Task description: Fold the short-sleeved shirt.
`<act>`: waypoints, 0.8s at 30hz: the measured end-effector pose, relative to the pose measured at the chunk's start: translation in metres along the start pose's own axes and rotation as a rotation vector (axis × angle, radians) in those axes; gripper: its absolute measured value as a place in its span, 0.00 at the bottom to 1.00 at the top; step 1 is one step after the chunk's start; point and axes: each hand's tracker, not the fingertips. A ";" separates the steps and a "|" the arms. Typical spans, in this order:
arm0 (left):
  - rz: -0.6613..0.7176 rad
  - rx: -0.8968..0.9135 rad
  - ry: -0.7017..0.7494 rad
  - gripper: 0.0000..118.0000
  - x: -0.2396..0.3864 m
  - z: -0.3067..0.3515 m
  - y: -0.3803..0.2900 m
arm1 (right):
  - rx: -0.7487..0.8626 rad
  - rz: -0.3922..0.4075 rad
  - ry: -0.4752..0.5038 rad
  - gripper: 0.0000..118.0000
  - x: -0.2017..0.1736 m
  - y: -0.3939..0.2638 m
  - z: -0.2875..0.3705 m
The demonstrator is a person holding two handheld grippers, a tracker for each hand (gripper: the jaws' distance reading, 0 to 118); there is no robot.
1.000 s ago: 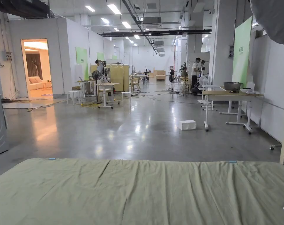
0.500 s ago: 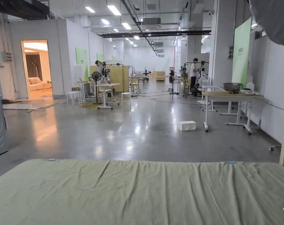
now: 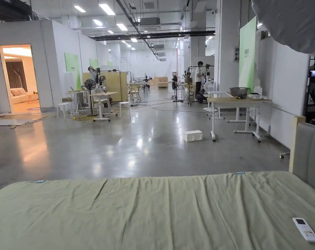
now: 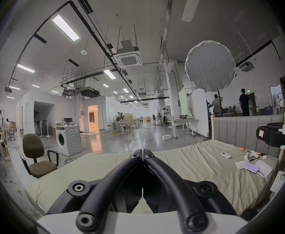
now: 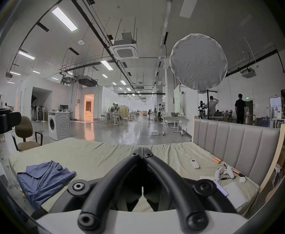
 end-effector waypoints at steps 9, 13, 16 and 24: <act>0.010 -0.002 0.015 0.00 -0.007 0.003 -0.001 | 0.002 0.034 0.055 0.00 -0.016 0.002 -0.005; 0.016 -0.003 0.018 0.00 -0.010 0.002 -0.001 | 0.000 0.017 0.056 0.00 -0.015 0.001 -0.007; 0.018 -0.004 0.017 0.00 -0.009 0.002 -0.001 | -0.006 0.009 0.060 0.00 -0.015 0.002 -0.008; -0.004 0.001 0.023 0.00 -0.022 -0.003 -0.006 | -0.003 0.035 0.062 0.00 -0.018 0.005 -0.010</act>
